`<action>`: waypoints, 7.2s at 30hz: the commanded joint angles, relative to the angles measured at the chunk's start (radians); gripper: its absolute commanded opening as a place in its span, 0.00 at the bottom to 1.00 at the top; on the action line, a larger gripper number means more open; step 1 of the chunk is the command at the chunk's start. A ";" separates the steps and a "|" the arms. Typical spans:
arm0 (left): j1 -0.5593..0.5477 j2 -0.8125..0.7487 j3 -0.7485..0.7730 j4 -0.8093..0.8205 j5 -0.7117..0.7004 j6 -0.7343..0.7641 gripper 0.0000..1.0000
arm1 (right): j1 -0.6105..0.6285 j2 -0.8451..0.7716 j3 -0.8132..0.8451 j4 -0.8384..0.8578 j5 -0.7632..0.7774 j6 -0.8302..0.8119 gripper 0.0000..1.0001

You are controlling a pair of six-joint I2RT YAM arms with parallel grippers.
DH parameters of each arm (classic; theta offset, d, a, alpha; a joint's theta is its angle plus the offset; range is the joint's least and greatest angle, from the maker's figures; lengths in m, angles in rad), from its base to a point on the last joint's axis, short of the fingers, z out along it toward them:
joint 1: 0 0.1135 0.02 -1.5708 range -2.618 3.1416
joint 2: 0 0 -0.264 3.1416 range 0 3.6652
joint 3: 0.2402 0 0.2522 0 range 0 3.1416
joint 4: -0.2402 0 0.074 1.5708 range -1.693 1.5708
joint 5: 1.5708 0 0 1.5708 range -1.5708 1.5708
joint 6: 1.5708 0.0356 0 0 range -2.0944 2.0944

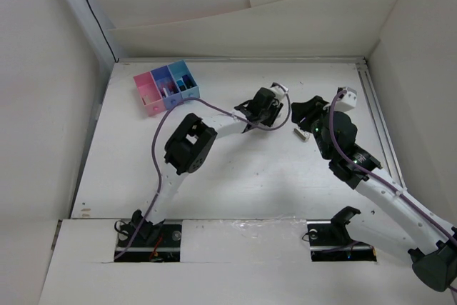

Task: Sort the stationery into containers
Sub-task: Pick up the stationery from the center of the board, then place the stationery in the storage box, then pick up the stapler from the center of the board, then place the stapler in the storage box.

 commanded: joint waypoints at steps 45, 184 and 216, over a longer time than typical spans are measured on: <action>0.730 -0.834 -0.885 0.284 -0.202 -0.681 0.03 | -0.008 0.041 0.008 0.019 -0.084 -0.005 0.50; -0.277 -0.516 -0.575 0.152 -0.783 -0.526 0.21 | -0.017 -0.154 0.072 -0.076 -0.081 -0.036 0.63; 0.701 -0.656 -0.530 -0.027 -0.427 -0.571 0.21 | -0.017 -0.085 0.000 0.001 -0.281 -0.034 0.63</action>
